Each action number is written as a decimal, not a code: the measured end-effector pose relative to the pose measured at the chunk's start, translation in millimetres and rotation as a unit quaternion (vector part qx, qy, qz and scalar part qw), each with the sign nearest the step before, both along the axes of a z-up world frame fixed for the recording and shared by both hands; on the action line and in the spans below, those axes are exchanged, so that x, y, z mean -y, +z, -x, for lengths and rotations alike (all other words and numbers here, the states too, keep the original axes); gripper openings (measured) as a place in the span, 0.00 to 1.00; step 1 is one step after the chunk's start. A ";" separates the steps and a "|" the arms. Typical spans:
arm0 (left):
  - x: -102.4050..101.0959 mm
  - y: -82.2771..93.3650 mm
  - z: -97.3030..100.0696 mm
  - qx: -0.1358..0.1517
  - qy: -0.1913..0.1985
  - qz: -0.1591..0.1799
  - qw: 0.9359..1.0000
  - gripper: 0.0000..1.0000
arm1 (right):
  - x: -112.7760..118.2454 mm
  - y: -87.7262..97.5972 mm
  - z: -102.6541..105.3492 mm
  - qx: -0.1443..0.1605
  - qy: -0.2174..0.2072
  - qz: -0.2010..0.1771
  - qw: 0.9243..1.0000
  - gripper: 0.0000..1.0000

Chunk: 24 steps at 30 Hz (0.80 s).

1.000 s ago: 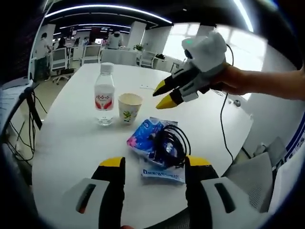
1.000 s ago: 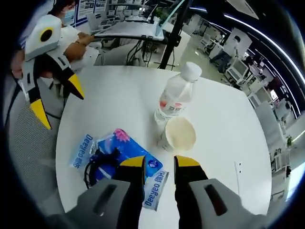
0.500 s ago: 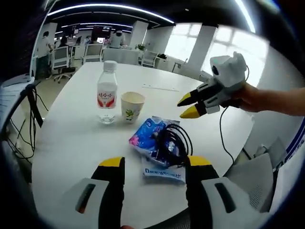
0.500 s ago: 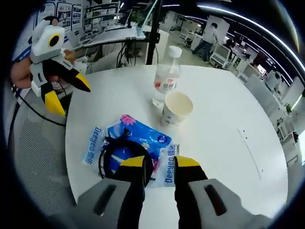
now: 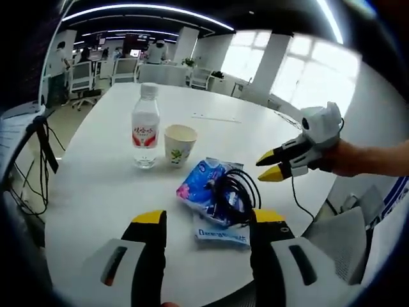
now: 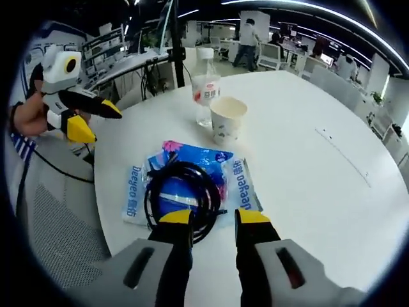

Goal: Arrange the tabletop items into an orderly group along one side of the table until the central work area is clear of visible clutter.

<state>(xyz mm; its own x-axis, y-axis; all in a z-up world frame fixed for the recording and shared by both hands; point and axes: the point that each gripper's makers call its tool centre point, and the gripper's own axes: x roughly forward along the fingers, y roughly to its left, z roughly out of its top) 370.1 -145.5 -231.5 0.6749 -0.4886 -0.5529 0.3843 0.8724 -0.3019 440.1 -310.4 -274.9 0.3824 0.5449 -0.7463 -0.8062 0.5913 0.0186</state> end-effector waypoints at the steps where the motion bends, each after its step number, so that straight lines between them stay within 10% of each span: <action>1: 0.0 0.2 0.4 0.000 -0.001 -0.001 1.000 0.52 | 0.7 -2.7 -0.5 -0.002 -0.003 -0.003 1.000 0.24; 24: -9.8 4.5 7.3 0.002 0.008 -0.002 1.000 0.52 | -22.0 -19.2 4.4 -0.030 -0.020 -0.027 0.999 0.25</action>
